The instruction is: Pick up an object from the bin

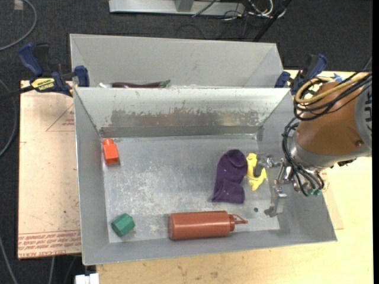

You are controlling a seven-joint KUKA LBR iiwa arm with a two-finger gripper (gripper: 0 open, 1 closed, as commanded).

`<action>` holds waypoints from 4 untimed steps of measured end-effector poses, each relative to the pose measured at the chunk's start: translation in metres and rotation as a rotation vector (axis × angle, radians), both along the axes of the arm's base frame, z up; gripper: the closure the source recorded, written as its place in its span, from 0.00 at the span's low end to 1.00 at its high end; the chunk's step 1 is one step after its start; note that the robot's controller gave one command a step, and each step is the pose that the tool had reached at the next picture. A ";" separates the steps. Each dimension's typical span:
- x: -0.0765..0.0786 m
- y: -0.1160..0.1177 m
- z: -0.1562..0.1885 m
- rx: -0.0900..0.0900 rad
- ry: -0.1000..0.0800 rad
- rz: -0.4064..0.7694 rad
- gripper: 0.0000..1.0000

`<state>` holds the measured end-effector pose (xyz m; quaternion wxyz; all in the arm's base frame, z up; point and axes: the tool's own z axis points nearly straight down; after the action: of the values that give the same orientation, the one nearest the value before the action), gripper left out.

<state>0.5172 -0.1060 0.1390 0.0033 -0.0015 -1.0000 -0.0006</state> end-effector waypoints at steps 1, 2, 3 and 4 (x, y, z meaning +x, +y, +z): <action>0.002 0.000 0.004 -0.001 -0.007 0.002 0.00; 0.016 0.024 0.003 -0.001 -0.005 -0.001 0.00; 0.059 0.034 0.016 0.002 -0.003 0.019 0.00; 0.094 0.032 0.023 -0.001 -0.014 0.028 0.00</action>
Offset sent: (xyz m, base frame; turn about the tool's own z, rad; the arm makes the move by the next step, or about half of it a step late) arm 0.0268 0.0476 0.0016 -0.0016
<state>0.6117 -0.0744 0.1620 -0.0037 0.0126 -0.9999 0.0001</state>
